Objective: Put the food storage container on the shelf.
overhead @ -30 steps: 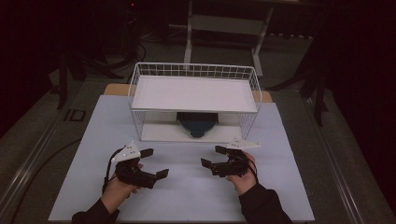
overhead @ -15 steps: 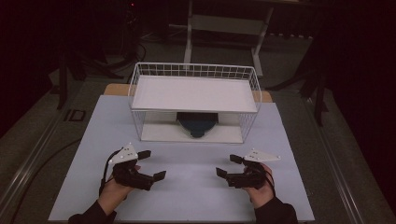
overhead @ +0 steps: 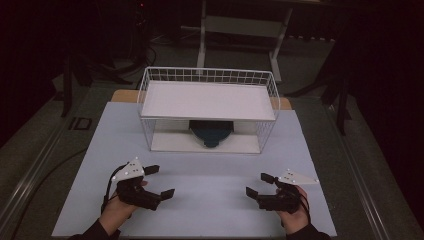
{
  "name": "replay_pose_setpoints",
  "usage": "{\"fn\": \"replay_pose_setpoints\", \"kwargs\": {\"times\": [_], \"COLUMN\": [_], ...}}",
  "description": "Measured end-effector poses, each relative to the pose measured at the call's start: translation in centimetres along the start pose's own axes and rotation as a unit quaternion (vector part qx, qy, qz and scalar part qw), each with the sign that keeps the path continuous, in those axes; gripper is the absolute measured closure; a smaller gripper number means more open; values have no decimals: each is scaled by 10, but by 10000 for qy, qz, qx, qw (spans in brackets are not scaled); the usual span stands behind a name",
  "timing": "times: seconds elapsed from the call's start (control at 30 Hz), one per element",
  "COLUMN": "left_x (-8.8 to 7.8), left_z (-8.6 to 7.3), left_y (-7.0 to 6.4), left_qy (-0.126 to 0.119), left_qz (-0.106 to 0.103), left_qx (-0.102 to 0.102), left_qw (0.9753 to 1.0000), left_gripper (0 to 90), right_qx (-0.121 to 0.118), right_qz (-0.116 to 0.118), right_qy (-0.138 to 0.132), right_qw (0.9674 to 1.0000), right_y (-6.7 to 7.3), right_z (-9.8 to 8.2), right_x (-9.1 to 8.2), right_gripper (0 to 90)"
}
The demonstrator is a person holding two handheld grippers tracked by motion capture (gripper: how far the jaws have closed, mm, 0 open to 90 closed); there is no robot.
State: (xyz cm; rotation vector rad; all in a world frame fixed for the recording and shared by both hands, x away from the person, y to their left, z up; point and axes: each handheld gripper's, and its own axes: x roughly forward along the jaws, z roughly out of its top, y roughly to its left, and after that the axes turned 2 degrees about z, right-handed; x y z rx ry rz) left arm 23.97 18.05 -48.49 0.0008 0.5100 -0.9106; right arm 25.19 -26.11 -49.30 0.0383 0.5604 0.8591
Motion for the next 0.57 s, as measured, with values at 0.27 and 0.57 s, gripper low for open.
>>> {"fn": "replay_pose_setpoints", "kwargs": {"times": [0.27,0.57], "left_x": [-2,-1], "left_z": [-6,-6], "left_y": [3,1], "left_qy": [-3,-49], "left_qz": [-51,-35], "left_qx": [14,122], "left_qw": [10000,9999], "left_gripper": [0,0], "right_qx": [-47,-61], "right_qz": [-212,-158], "right_qy": [88,87], "right_qw": [9997,9998], "right_y": [-8,-9], "right_z": [-12,-14], "right_x": [-8,-4], "right_gripper": [153,152]}}
